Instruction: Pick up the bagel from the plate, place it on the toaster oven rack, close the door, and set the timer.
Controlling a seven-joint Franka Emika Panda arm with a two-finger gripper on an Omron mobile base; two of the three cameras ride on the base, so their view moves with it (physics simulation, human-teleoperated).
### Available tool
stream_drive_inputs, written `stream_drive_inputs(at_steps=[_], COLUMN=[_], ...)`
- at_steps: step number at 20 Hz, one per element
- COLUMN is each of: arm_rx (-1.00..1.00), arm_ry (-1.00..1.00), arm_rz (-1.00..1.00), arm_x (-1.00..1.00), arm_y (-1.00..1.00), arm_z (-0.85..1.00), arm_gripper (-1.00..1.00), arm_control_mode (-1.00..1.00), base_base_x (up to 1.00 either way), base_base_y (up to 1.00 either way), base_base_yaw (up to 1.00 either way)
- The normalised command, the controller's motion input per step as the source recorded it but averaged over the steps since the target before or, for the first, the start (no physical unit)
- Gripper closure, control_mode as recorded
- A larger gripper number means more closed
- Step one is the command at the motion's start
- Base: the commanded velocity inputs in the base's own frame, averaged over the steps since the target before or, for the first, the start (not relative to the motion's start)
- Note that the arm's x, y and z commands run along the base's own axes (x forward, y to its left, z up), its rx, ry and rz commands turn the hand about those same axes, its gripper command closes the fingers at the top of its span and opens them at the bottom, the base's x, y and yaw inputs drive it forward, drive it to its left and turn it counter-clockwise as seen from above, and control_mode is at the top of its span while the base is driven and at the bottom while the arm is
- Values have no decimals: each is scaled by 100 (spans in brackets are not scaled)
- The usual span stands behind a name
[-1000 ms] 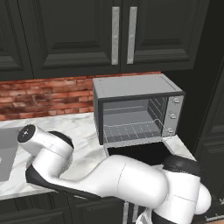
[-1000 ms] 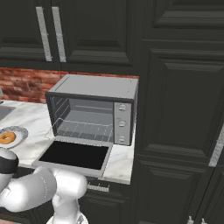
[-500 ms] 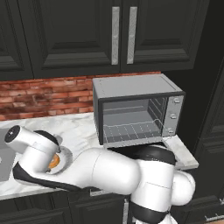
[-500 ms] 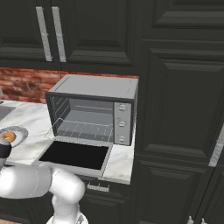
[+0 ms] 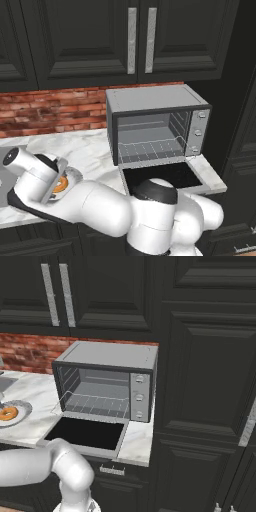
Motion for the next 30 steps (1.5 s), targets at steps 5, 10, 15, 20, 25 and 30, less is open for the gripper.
stream_drive_inputs(at_steps=[5, 10, 15, 20, 25, 30], arm_rx=[0, 0, 0, 5, 10, 3], arm_ry=[0, 0, -1, 0, 0, 0], arm_rz=[0, 0, 4, 20, 29, 14], arm_x=[15, 17, 12, 11, 19, 12], arm_y=[0, 0, 0, 0, 0, 0], arm_z=[-22, -11, -15, -17, -18, -22], arm_gripper=[-100, -100, -100, -100, -100, -100], arm_control_mode=[-100, -100, -100, -100, -100, -100], base_base_x=[0, 0, 0, 0, 0, 0], base_base_y=[0, 0, 0, 0, 0, 0], base_base_yaw=[0, 0, 0, 0, 0, 0])
